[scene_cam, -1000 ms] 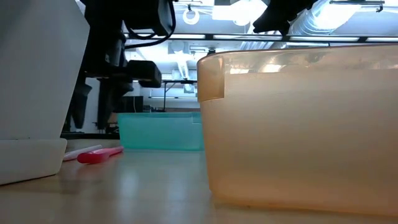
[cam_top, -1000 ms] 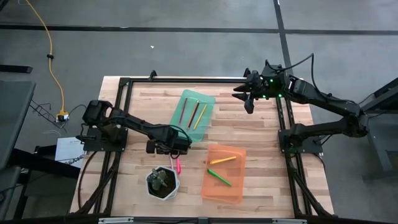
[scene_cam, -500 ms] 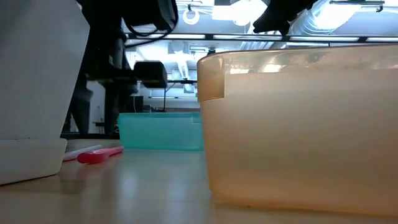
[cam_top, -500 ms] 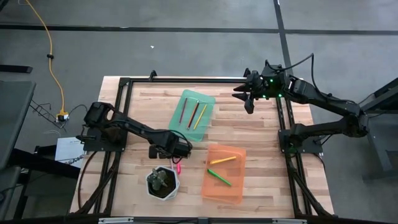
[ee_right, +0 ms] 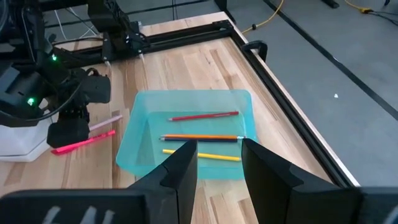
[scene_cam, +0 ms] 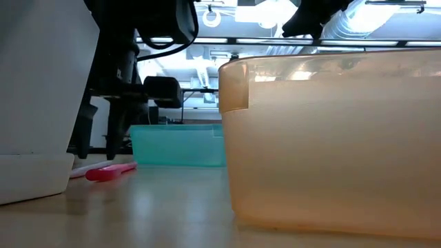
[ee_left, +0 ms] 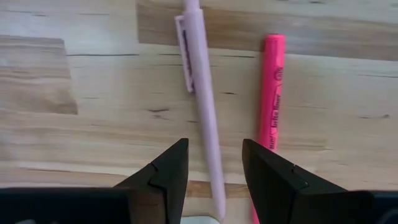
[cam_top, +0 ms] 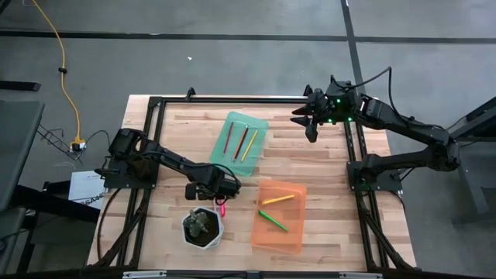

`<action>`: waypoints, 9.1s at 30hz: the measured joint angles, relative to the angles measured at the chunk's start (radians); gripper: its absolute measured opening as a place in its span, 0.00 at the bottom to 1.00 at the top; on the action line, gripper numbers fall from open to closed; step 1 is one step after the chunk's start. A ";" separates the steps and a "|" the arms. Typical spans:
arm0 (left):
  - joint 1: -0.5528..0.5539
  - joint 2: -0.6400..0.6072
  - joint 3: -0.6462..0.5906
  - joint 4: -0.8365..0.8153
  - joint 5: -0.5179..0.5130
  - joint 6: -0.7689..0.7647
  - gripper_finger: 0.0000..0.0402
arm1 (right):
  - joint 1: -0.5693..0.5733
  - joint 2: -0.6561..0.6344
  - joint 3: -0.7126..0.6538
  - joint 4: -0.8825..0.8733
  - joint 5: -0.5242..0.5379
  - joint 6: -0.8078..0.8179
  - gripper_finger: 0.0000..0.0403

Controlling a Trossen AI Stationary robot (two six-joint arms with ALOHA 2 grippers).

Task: Sort pens & pencils
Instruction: Put the light pink pen into the orange bin

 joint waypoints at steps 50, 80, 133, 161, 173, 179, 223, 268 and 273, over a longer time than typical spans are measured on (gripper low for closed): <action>-0.001 0.047 0.000 0.044 0.015 -0.012 0.34 | 0.000 -0.001 0.001 -0.001 0.001 -0.014 0.29; 0.000 0.044 0.077 -0.089 -0.027 0.010 0.34 | 0.000 0.000 0.001 0.008 0.001 -0.014 0.29; 0.014 0.045 0.045 -0.025 -0.019 0.043 0.34 | 0.000 0.000 0.001 0.007 0.000 -0.011 0.29; 0.013 0.045 0.010 0.032 -0.011 0.040 0.18 | 0.000 0.000 0.001 0.007 0.001 -0.002 0.29; 0.013 0.042 0.013 0.055 -0.011 0.045 0.02 | 0.000 0.000 0.001 0.007 0.001 0.008 0.29; 0.013 0.043 0.012 0.057 -0.011 0.046 0.08 | 0.000 0.000 0.001 0.007 0.001 0.008 0.29; 0.013 0.045 -0.021 0.114 -0.001 0.059 0.23 | 0.000 0.000 0.001 0.007 0.001 0.009 0.29; 0.013 0.047 0.172 -0.170 -0.132 0.234 0.09 | 0.000 0.000 0.001 0.009 0.009 0.000 0.29; 0.013 0.047 0.228 -0.217 -0.165 0.275 0.10 | 0.000 0.000 0.001 0.008 0.009 0.000 0.29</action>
